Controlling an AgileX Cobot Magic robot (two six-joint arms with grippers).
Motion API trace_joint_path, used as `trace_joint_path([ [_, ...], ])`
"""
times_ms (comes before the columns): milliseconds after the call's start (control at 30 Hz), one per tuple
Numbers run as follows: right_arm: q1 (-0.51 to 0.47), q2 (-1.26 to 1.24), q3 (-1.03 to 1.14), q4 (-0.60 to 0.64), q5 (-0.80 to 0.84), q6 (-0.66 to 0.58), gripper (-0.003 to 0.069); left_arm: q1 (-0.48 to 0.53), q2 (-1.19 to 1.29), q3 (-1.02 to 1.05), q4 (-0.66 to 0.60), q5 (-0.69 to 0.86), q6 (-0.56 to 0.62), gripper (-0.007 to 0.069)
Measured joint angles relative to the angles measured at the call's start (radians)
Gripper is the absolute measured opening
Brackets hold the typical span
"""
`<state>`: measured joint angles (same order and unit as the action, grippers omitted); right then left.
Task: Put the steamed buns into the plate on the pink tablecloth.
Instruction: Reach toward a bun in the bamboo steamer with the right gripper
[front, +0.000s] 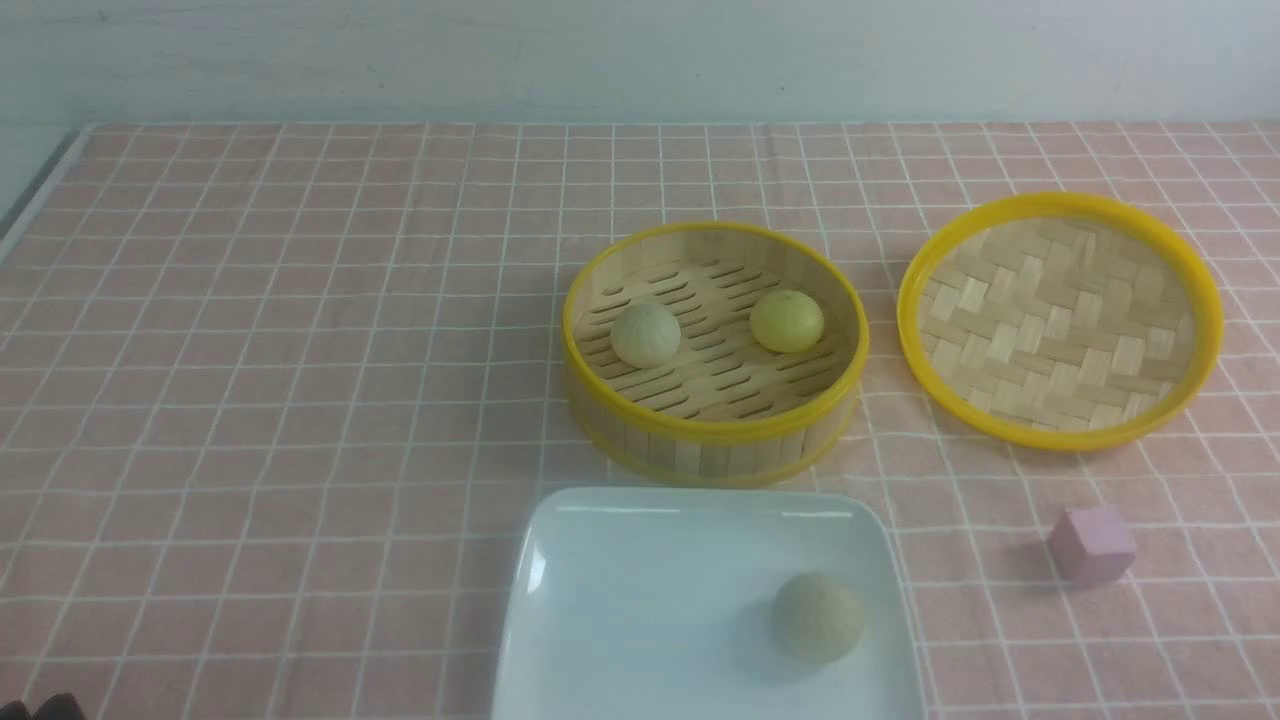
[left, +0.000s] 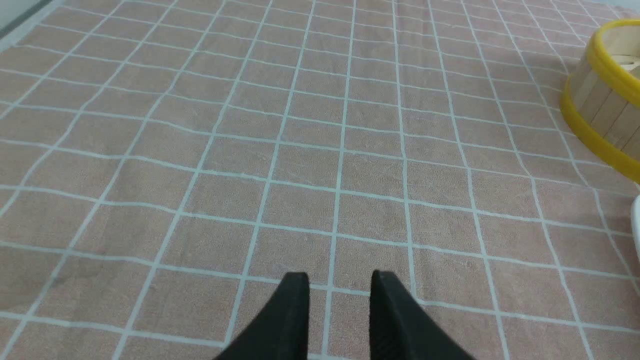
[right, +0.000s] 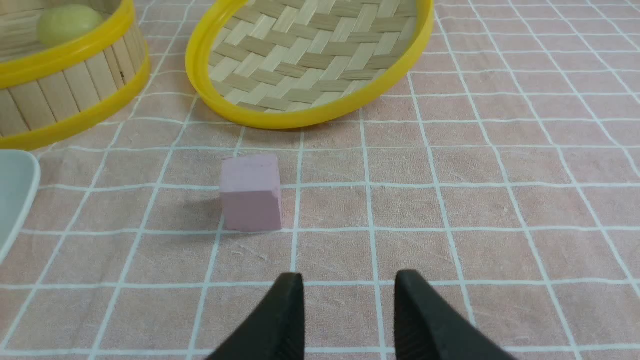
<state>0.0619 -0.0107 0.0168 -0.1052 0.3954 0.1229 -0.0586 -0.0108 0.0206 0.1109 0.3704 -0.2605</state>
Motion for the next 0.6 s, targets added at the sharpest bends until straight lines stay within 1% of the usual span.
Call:
trace_joint_path([
  [600,0.000,0.000,0.000,0.000,0.000,0.000,0.0240,0.000,0.000,0.000,0.000,0.000,0.000,0.0226],
])
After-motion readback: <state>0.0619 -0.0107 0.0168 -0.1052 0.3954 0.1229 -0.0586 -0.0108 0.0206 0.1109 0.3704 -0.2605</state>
